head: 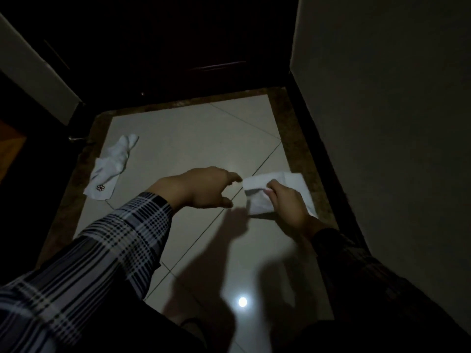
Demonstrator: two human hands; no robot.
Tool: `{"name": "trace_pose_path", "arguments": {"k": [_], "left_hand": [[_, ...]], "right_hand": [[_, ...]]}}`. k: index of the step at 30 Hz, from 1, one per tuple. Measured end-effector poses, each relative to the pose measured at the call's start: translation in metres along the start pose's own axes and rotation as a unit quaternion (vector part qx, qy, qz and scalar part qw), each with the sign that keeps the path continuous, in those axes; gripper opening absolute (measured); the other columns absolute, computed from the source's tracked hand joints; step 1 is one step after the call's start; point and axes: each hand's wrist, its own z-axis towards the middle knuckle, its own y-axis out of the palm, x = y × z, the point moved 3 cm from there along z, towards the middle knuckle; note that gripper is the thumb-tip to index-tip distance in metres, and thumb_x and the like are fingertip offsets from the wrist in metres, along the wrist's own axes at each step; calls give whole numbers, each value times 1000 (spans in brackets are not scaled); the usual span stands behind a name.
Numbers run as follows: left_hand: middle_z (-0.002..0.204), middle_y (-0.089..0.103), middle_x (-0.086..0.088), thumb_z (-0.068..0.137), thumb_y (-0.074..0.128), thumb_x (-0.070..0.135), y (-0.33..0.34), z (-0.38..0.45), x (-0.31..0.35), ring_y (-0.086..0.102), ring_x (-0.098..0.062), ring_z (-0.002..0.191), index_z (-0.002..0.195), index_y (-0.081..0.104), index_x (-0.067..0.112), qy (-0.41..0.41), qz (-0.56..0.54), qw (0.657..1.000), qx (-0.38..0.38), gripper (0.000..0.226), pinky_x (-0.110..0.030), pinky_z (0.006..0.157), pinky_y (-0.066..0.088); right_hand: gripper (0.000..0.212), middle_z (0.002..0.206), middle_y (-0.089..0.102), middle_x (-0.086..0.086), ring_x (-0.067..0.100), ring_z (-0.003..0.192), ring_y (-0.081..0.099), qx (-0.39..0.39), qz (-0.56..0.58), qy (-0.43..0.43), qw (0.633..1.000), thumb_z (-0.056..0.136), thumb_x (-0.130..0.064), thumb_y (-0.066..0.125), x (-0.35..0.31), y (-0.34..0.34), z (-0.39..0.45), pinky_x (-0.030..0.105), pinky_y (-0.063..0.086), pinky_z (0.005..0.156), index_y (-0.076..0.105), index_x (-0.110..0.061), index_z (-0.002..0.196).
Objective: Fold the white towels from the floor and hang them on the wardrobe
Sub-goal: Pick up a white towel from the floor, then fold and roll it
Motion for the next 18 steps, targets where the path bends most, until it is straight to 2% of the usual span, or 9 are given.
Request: {"name": "trace_pose_path", "arguments": {"k": [2, 4, 6, 7, 9, 12, 15, 18], "left_hand": [[153, 32, -3, 88, 63, 43, -7, 1, -2, 36, -20, 136, 151, 20, 20, -3, 0, 998, 67, 79, -33, 105, 35], [158, 20, -5, 84, 67, 45, -19, -2, 0, 25, -22, 141, 152, 15, 17, -3, -41, 989, 144, 89, -32, 110, 27], [157, 22, -4, 81, 70, 45, -35, -12, 2, 26, -21, 140, 151, 19, 18, -11, -148, 967, 207, 90, -33, 110, 28], [152, 32, -4, 80, 71, 43, -43, -20, 2, 34, -20, 136, 148, 28, 19, -18, -219, 948, 228, 84, -32, 107, 33], [125, 60, 0, 81, 72, 34, -63, -43, -1, 56, -16, 113, 129, 53, 20, -33, -333, 903, 270, 54, -28, 93, 46], [87, 68, 4, 85, 69, 25, -99, -95, -9, 62, -9, 83, 96, 68, 17, -73, -410, 853, 314, 14, -22, 74, 48], [72, 65, 10, 90, 63, 19, -151, -151, -16, 57, 7, 69, 81, 68, 19, -79, -450, 820, 345, 10, -9, 61, 39], [73, 64, 14, 94, 55, 14, -216, -212, -22, 56, 15, 72, 85, 67, 26, -95, -487, 782, 377, 19, -3, 64, 38]], "right_hand": [[18, 76, 61, 4, 24, 70, 61, 34, -45, -71, 996, 99, -29, 45, -29, -18, 16, 36, 47, 64, 53, -15, 89], [15, 76, 62, 8, 21, 66, 58, 50, -38, -129, 990, 97, -22, 50, -65, -41, 26, 31, 42, 61, 57, -10, 92], [17, 75, 61, 5, 15, 65, 56, 54, 19, -158, 986, 96, -21, 50, -104, -66, 25, 24, 38, 60, 60, -8, 93], [19, 75, 61, 3, 13, 65, 57, 58, 56, -166, 983, 95, -21, 49, -125, -78, 22, 21, 40, 60, 61, -6, 93], [22, 75, 64, 5, 8, 67, 59, 92, 105, -195, 971, 95, -18, 50, -163, -104, 14, 15, 46, 63, 63, -2, 88], [32, 75, 67, 12, 10, 69, 60, 95, 102, -234, 962, 89, -25, 54, -225, -138, 3, 1, 42, 69, 65, 4, 83], [21, 83, 70, 14, 14, 71, 64, 59, 93, -193, 975, 86, -16, 66, -286, -180, 1, -5, 37, 72, 67, 4, 92], [22, 91, 71, 10, 14, 88, 58, 0, 157, -142, 977, 94, -20, 58, -360, -230, 5, 0, 38, 71, 70, -2, 99]]}}
